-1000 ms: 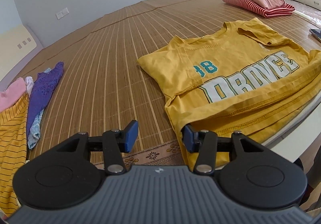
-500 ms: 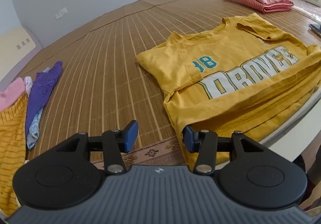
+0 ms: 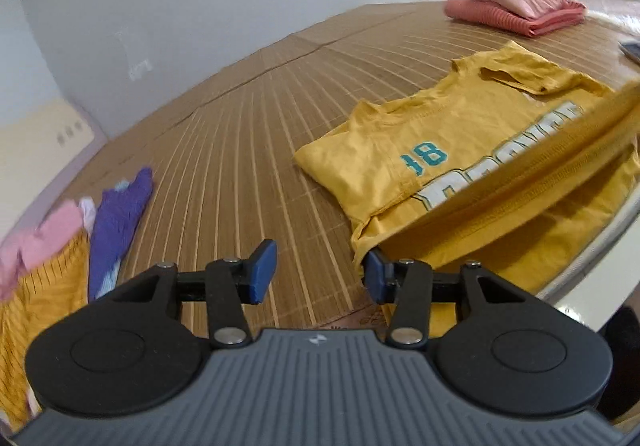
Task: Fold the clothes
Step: 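Grasp the folded shirt edge with the right gripper and lift it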
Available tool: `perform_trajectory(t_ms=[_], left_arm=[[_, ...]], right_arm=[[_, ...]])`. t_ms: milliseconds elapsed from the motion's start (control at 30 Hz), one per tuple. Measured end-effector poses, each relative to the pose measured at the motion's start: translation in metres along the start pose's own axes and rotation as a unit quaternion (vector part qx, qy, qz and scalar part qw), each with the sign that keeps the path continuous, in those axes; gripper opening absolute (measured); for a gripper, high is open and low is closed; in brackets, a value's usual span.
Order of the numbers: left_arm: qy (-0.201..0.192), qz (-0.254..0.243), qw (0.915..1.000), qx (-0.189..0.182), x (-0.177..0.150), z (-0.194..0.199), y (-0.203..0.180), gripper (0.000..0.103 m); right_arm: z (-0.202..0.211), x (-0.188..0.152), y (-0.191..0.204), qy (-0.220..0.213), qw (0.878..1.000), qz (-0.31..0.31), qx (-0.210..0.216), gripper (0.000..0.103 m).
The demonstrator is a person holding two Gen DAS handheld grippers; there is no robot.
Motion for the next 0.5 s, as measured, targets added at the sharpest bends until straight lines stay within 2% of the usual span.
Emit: perform_trajectory(t_ms=[233,500], left_arm=[[-0.018,-0.019,0.9996,0.002,0.013,-0.002,0.007,0.05],[-0.052,-0.046,0.9974,0.019,0.038,-0.011,0.025,0.051]], right_arm=[[-0.003,0.023,-0.009,-0.026,0.999,0.015,-0.014,0.005],[-0.031,0.052,-0.014,-0.042,0.997,0.054,-0.028,0.006]])
Point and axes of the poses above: each gripper's, at about its wrist camera, not at the fingertips, and z roughly against the way its jaws point, y to its left, x to its top, the point moved 3 cm from there along -z, roughly the way its jaws point, and after that the axes turned 14 degrees about -y, right-handed, at the moved point
